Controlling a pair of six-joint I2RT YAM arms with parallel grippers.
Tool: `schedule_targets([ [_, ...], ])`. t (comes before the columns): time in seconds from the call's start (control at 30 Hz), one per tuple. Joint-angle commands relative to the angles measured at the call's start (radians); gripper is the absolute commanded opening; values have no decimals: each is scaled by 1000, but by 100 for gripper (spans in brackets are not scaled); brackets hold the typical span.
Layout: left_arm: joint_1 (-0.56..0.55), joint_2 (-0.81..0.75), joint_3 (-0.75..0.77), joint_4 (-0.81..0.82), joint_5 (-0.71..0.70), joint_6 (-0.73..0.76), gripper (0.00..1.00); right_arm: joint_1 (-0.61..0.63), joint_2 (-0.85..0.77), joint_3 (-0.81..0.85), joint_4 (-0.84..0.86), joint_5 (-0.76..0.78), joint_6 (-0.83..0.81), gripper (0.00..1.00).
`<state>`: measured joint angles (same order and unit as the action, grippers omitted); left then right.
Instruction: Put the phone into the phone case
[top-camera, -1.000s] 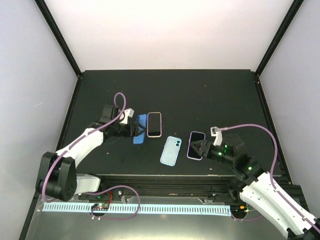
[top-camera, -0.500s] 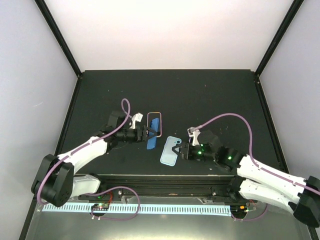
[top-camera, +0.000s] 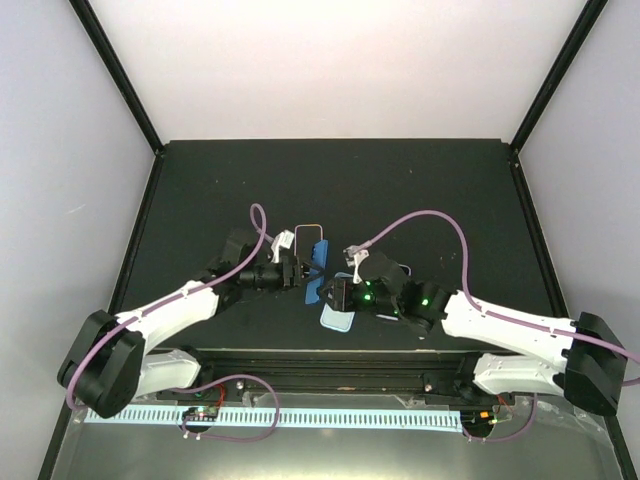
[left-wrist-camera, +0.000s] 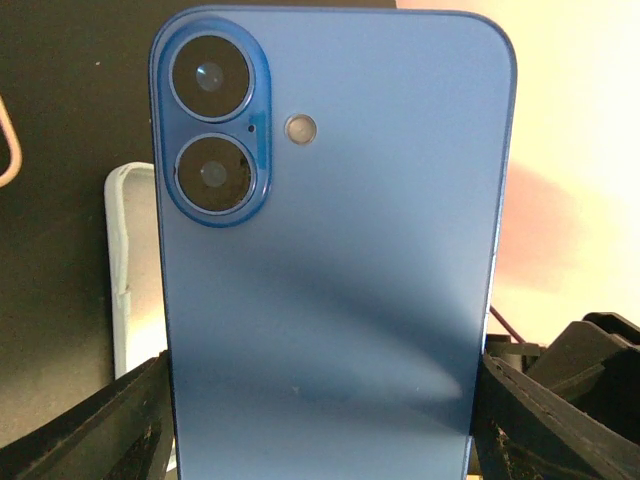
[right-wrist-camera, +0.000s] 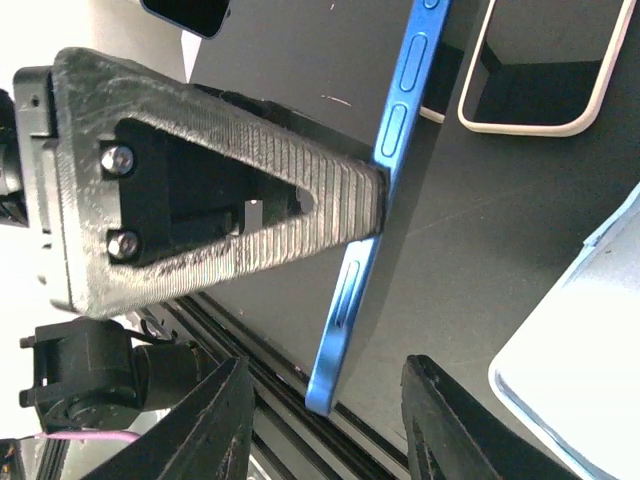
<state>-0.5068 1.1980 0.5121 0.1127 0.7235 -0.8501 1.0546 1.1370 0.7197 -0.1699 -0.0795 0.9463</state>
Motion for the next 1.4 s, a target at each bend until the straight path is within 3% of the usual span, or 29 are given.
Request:
schedule_targets([
  [0.0, -25, -25, 4, 100, -10, -43, 49, 6, 30, 33, 22, 43, 6, 41],
  [0.2, -53, -24, 4, 107, -36, -59, 48, 7, 64, 44, -9, 59, 11, 34],
  [0.37, -80, -13, 1, 125, -52, -79, 49, 8, 63, 31, 6, 74, 12, 13],
  [0.47, -95, -8, -3, 139, -54, -94, 57, 8, 59, 19, 20, 65, 12, 1],
  [0.6, -103, -22, -2, 127, -57, -73, 72, 8, 39, 10, -39, 79, 47, 1],
  [0.73, -103, -36, 19, 48, -65, 0, 79, 8, -32, -21, -112, 111, 92, 1],
  [0.97, -103, -87, -22, 82, -54, 48, 94, 8, -110, -56, -222, 155, 130, 1],
  [1.2, -103, -15, -14, 2, -108, 150, 89, 8, -108, -54, -303, 137, 200, 1],
  [1.37, -104, 91, -60, 93, -112, 148, 81, 8, -37, 11, -402, 168, 247, 1],
])
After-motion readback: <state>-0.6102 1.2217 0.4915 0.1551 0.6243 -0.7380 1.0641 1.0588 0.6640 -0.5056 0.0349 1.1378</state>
